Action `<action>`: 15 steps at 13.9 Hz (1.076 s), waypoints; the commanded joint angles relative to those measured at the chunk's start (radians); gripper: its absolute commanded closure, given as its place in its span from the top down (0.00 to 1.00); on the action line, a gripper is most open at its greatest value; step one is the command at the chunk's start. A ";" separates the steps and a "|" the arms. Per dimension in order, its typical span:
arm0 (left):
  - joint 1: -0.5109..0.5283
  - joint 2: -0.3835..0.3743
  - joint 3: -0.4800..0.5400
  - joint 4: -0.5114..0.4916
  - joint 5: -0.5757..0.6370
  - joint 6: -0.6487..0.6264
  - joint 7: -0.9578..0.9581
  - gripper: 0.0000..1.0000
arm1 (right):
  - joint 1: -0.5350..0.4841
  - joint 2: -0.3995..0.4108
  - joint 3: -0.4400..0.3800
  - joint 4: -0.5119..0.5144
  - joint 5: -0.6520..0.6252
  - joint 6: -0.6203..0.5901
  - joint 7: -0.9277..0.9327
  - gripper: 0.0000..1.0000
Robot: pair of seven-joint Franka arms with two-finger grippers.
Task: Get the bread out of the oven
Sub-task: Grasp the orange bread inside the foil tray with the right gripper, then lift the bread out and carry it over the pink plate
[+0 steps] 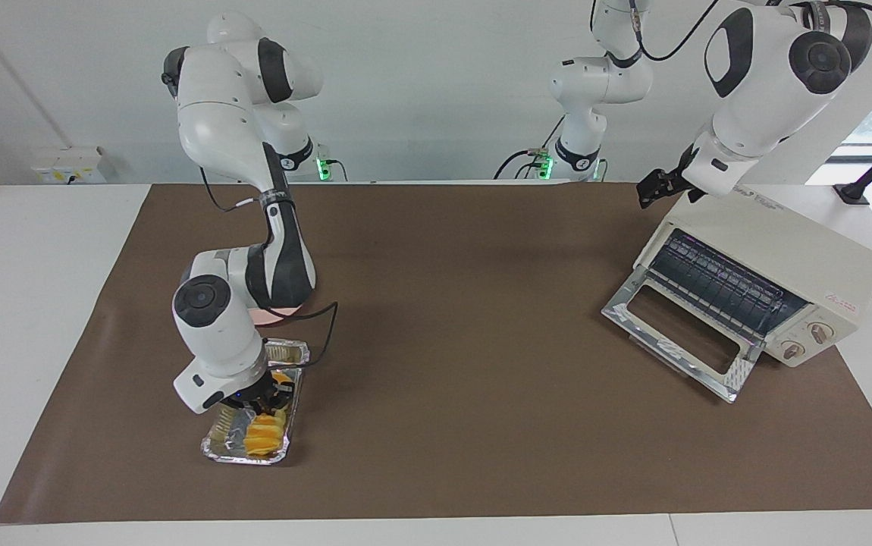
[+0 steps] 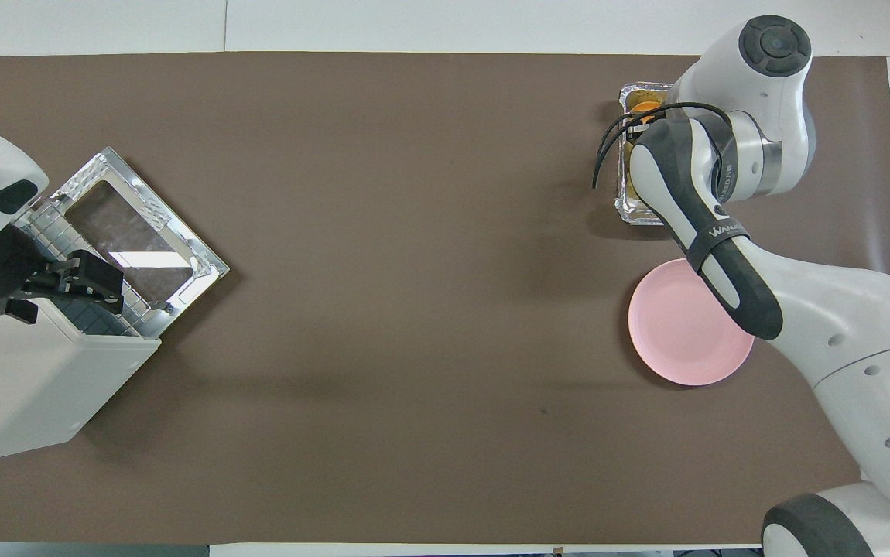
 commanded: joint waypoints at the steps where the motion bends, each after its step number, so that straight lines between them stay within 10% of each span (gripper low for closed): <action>1: -0.006 -0.020 0.009 -0.016 0.002 0.015 -0.001 1.00 | -0.016 -0.033 0.013 -0.011 -0.021 -0.060 0.008 0.00; 10: -0.006 -0.020 0.009 -0.016 0.002 0.015 -0.001 1.00 | 0.003 -0.214 0.019 -0.024 -0.009 -0.277 0.009 0.00; 15: -0.006 -0.020 0.007 -0.016 0.002 0.015 -0.001 1.00 | -0.004 -0.582 0.021 -0.516 0.046 -0.164 0.011 0.00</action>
